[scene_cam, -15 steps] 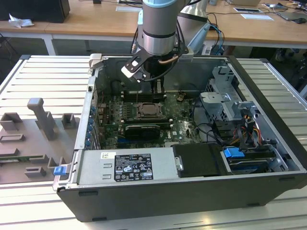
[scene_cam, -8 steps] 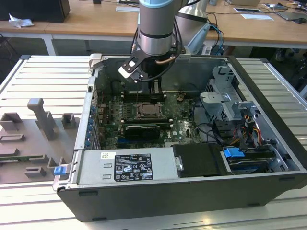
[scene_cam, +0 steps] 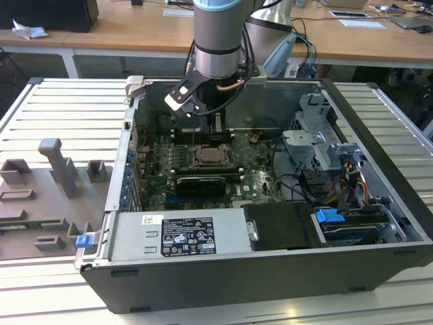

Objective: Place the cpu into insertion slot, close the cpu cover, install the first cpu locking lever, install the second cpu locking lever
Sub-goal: 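Install the first cpu locking lever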

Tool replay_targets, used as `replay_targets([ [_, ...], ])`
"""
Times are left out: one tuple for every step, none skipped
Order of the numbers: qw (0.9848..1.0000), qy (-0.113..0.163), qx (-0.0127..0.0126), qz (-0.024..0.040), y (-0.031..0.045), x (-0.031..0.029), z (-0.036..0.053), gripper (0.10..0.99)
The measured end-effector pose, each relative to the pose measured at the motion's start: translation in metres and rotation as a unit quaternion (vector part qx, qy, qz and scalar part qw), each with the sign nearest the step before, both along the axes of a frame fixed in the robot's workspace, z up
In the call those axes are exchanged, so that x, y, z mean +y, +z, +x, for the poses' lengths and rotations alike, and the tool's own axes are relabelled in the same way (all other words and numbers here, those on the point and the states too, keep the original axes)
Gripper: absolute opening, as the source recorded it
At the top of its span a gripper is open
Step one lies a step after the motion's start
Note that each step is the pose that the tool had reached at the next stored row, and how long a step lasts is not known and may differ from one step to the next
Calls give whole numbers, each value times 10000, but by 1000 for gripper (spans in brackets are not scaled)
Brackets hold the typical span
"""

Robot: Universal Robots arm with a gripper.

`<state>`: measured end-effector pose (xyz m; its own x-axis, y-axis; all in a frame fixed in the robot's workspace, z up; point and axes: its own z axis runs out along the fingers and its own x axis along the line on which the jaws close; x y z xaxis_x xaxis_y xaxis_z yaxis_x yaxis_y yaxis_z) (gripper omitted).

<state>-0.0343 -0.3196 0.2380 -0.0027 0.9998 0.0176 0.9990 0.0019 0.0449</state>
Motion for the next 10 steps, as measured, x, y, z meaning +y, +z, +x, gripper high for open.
replay_targets([
  [10000,0,0,0,0,0,-7,106],
  [10000,0,0,0,0,0,-11,106],
  [10000,0,0,0,0,0,-17,106],
  [10000,0,0,0,0,0,-24,106],
  [10000,1,0,0,1,0,-25,106],
  [10000,0,0,0,3,0,-26,106],
  [10000,0,0,1,4,0,-26,106],
  [10000,0,1,-1,11,0,-26,106],
  [10000,0,0,-1,20,0,-26,106],
  [10000,0,0,0,34,0,-26,106],
])
